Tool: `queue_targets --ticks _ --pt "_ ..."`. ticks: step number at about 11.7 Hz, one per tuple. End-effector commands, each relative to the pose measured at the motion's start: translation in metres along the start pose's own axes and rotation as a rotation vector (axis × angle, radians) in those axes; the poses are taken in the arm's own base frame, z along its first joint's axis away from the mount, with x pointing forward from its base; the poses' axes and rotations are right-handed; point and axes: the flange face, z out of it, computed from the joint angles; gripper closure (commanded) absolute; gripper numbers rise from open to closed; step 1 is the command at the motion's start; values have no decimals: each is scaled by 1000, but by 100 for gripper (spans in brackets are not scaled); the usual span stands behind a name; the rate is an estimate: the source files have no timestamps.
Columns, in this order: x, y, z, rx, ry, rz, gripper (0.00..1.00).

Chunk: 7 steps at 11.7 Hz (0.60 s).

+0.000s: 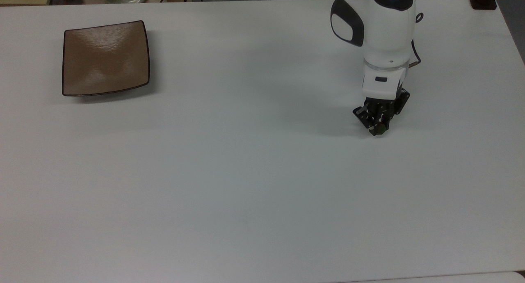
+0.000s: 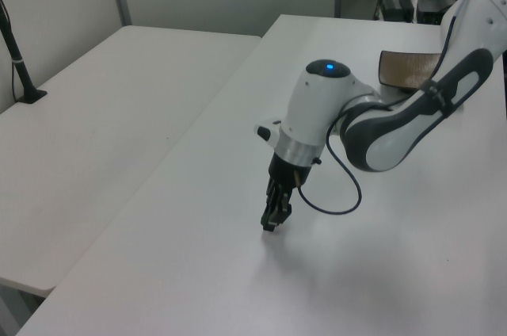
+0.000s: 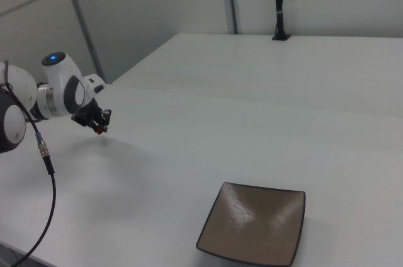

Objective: Strawberries on a ceramic plate
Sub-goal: 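Carry the held strawberry over to the brown square plate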

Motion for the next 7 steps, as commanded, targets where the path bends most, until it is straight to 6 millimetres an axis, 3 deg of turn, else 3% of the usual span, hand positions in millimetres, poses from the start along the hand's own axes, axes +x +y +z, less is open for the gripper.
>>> queue_targets --ticks 1,3,6,7 --pt "-2 15 -61 -39 -83 68 93" --pt "-2 47 -104 -62 -137 126 93" --pt "-22 98 -164 -101 -297 205 92" --pt "-28 117 -174 -108 -334 222 92"
